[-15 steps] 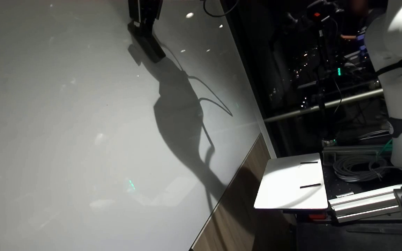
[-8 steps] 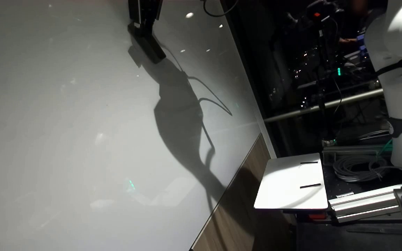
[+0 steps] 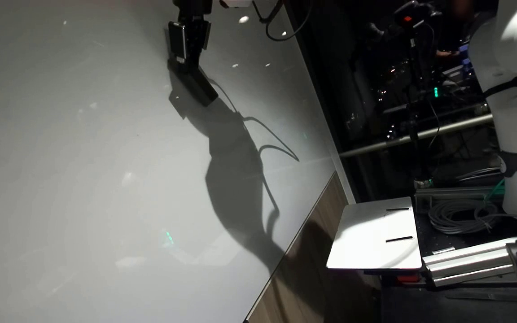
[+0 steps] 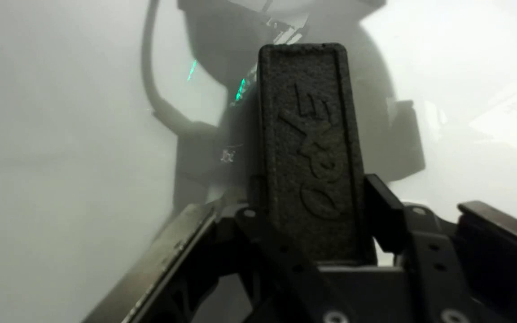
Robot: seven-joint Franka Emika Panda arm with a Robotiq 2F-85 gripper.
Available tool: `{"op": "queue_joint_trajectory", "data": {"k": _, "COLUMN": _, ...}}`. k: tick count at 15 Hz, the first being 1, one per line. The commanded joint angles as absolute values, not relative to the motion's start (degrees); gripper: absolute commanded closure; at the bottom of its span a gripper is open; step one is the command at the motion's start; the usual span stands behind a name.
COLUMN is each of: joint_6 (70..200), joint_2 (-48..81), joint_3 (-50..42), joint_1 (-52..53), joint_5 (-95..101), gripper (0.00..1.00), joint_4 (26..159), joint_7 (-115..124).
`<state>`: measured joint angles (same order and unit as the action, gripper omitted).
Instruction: Erase the drawing on the white board
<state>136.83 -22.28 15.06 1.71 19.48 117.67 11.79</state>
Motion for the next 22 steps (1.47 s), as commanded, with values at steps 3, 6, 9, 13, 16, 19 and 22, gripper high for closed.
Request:
{"op": "queue_joint_trajectory", "data": {"k": 3, "joint_6": 139.4, "joint_2": -20.6, "joint_3": 15.3, "joint_1": 1.6, "joint_5": 20.7, "gripper": 0.7, "joint_4": 119.2, "joint_7": 13.2}}
{"op": "queue_joint_trajectory", "data": {"k": 6, "joint_6": 139.1, "joint_2": -20.4, "joint_3": 15.3, "joint_1": 1.5, "joint_5": 20.8, "gripper": 0.7, "joint_4": 118.8, "joint_7": 13.0}}
{"op": "queue_joint_trajectory", "data": {"k": 9, "joint_6": 138.5, "joint_2": -20.1, "joint_3": 15.0, "joint_1": 1.3, "joint_5": 20.9, "gripper": 0.7, "joint_4": 117.0, "joint_7": 12.6}}
{"op": "queue_joint_trajectory", "data": {"k": 13, "joint_6": 137.6, "joint_2": -19.3, "joint_3": 14.6, "joint_1": 0.9, "joint_5": 21.0, "gripper": 0.7, "joint_4": 113.9, "joint_7": 12.0}}
{"op": "queue_joint_trajectory", "data": {"k": 16, "joint_6": 136.1, "joint_2": -18.7, "joint_3": 14.4, "joint_1": 0.7, "joint_5": 21.0, "gripper": 0.7, "joint_4": 110.5, "joint_7": 11.6}}
{"op": "queue_joint_trajectory", "data": {"k": 19, "joint_6": 134.7, "joint_2": -18.1, "joint_3": 14.2, "joint_1": 0.6, "joint_5": 21.1, "gripper": 0.7, "joint_4": 107.4, "joint_7": 11.6}}
{"op": "queue_joint_trajectory", "data": {"k": 22, "joint_6": 133.6, "joint_2": -17.5, "joint_3": 14.2, "joint_1": 0.5, "joint_5": 21.2, "gripper": 0.7, "joint_4": 104.7, "joint_7": 11.6}}
